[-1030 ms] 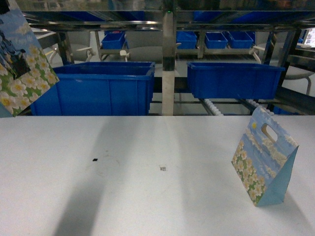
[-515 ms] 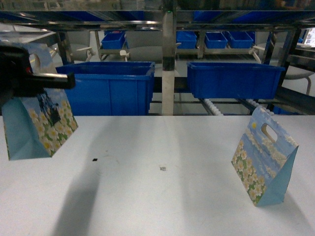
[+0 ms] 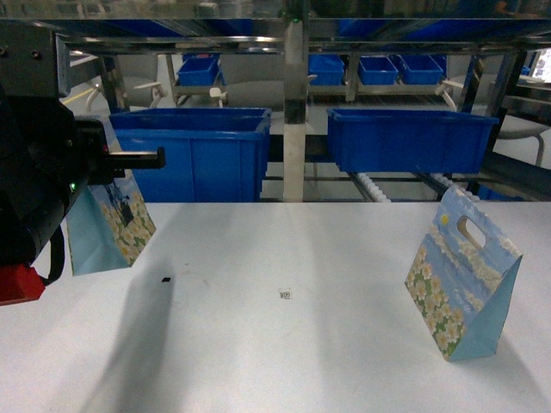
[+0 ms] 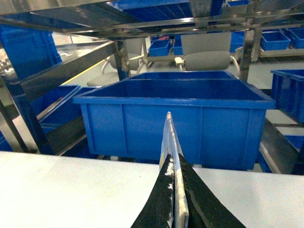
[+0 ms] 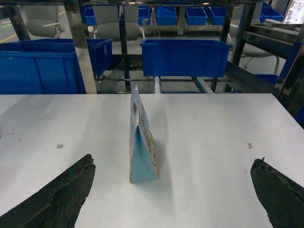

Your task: Move flower gift bag to table near conveyor

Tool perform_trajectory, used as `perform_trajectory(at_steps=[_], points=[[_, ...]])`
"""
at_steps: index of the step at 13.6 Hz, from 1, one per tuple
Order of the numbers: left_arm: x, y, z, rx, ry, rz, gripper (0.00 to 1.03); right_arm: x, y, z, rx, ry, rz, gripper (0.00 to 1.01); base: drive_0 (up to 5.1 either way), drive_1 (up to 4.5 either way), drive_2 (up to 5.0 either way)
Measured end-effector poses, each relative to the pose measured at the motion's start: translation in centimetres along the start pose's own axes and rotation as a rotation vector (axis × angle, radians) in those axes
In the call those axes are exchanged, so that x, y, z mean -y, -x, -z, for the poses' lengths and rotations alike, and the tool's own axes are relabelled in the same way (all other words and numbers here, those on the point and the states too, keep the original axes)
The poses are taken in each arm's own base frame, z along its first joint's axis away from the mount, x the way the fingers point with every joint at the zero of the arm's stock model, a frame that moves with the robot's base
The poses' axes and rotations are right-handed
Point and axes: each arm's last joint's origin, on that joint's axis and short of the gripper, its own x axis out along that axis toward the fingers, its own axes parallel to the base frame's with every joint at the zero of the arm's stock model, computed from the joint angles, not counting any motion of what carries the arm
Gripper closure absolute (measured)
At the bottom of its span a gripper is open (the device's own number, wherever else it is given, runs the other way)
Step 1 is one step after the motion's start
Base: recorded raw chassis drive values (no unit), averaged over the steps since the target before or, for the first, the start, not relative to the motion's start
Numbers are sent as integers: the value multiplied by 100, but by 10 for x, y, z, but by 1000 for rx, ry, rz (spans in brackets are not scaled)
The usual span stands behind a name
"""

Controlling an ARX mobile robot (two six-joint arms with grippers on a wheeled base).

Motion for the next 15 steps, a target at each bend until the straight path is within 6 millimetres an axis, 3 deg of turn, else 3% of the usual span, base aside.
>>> perform_trajectory(at_steps=[6, 8, 9, 12, 15], points=[[-2, -24, 8, 7, 81, -51, 101, 0, 0, 0, 0, 0, 0, 3, 0, 0, 0], [9, -30, 8, 24, 95, -29, 101, 0, 0, 0, 0, 0, 0, 3, 0, 0, 0], [23, -27, 29, -27, 75, 4, 101, 0, 0, 0, 0, 0, 0, 3, 0, 0, 0], [25, -38, 40, -32, 94, -5, 101, 0, 0, 0, 0, 0, 0, 3, 0, 0, 0], [36, -24, 54, -80, 91, 19, 101, 0, 0, 0, 0, 0, 0, 3, 0, 0, 0]])
